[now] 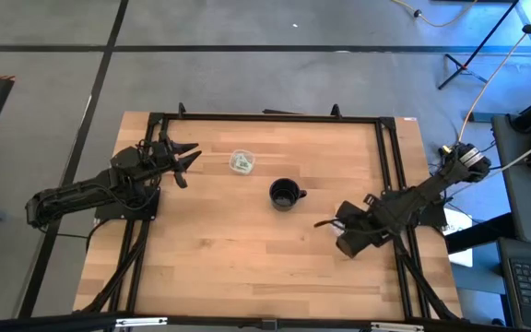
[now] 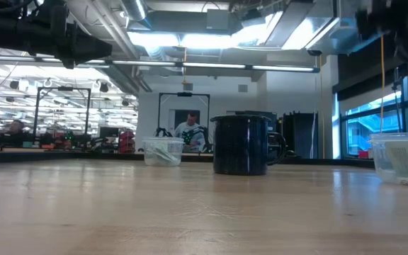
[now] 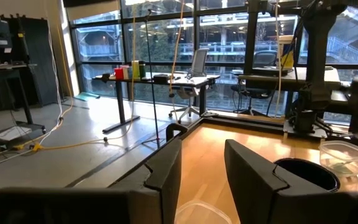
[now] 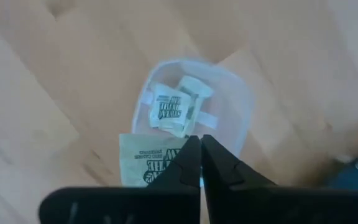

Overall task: Pick and place items into bin
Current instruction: Put the green stevia packet into the bottom transparent bin, then return to Home Position

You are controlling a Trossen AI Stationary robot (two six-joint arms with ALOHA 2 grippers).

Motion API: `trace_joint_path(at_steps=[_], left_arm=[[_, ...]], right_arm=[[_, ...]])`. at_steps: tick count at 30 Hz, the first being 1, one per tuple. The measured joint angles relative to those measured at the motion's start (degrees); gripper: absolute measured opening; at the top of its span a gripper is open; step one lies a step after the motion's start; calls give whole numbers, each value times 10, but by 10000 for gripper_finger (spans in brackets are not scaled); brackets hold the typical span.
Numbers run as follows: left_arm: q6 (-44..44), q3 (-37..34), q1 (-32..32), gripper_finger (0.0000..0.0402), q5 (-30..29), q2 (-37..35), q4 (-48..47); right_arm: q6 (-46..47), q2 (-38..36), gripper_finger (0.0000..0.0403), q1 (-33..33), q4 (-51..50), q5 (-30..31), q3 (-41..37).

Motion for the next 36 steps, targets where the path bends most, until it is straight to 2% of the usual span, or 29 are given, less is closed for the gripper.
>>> trace_joint_path(at_steps=[6,14,22,30,36], left_arm=[[0,0,0,116,0,0,0],[0,0,0,120,0,0,0],[0,0,0,118,0,0,0],[0,0,0,119,1,0,0],[0,0,0,116,1,0,0]], right_arm=[[-21,-14,0,-31,78,-10,-96],[-46,-16,0,-61,157,-13,-154],[-59,-16,23,-62,167,-13,-156],[-71,-18,95,-62,162,-14,-155],[-86,-19,123,-62,57,-14,-85]])
